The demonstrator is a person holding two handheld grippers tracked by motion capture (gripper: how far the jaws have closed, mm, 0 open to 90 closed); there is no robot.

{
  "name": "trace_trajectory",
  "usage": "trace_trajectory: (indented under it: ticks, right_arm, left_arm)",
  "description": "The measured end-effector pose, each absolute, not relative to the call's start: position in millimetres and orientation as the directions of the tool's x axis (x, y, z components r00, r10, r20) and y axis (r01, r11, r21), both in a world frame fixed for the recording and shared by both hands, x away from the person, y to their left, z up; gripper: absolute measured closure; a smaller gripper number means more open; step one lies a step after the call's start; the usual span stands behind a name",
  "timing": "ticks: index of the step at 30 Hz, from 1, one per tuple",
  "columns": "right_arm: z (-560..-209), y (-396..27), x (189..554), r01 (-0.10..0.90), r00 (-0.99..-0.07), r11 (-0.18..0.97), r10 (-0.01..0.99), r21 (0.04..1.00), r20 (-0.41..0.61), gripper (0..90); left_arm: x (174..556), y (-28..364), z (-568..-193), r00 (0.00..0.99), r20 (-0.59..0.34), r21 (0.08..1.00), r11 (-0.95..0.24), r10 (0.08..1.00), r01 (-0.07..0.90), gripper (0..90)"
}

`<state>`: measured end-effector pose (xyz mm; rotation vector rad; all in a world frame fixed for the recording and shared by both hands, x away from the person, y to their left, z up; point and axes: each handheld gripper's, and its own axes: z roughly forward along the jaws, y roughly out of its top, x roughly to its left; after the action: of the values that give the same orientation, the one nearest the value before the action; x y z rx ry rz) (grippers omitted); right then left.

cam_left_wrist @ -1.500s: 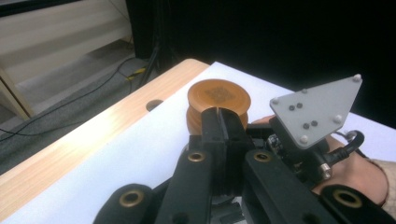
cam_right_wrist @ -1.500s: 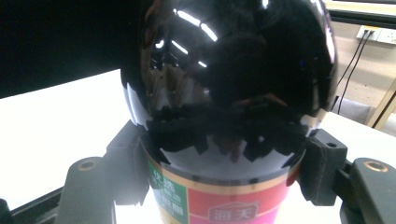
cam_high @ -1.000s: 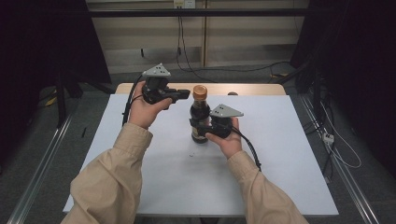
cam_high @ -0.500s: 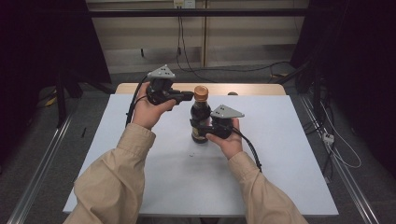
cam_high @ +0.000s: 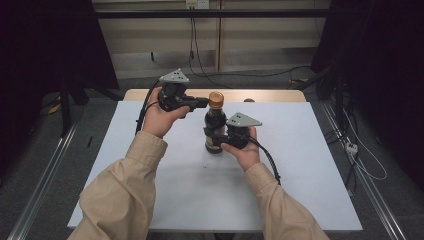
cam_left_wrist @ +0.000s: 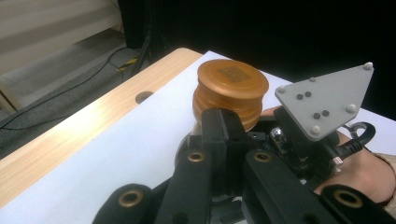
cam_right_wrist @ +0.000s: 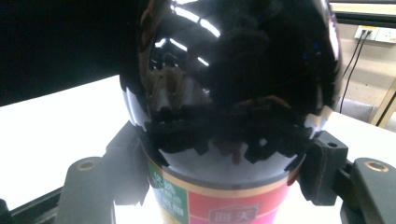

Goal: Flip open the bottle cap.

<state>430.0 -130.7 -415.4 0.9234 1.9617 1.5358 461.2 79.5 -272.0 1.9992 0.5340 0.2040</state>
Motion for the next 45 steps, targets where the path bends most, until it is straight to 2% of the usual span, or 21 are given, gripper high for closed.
trace_trajectory:
  ticks: [45]
  right_arm:
    - [-417.8,-132.8,429.3,0.210,-0.643,0.126,0.765,0.970,0.039,30.0]
  left_arm:
    - [466.2,73.3,-265.3,0.898,-0.097,0.881,-0.382,0.430,0.278,90.0]
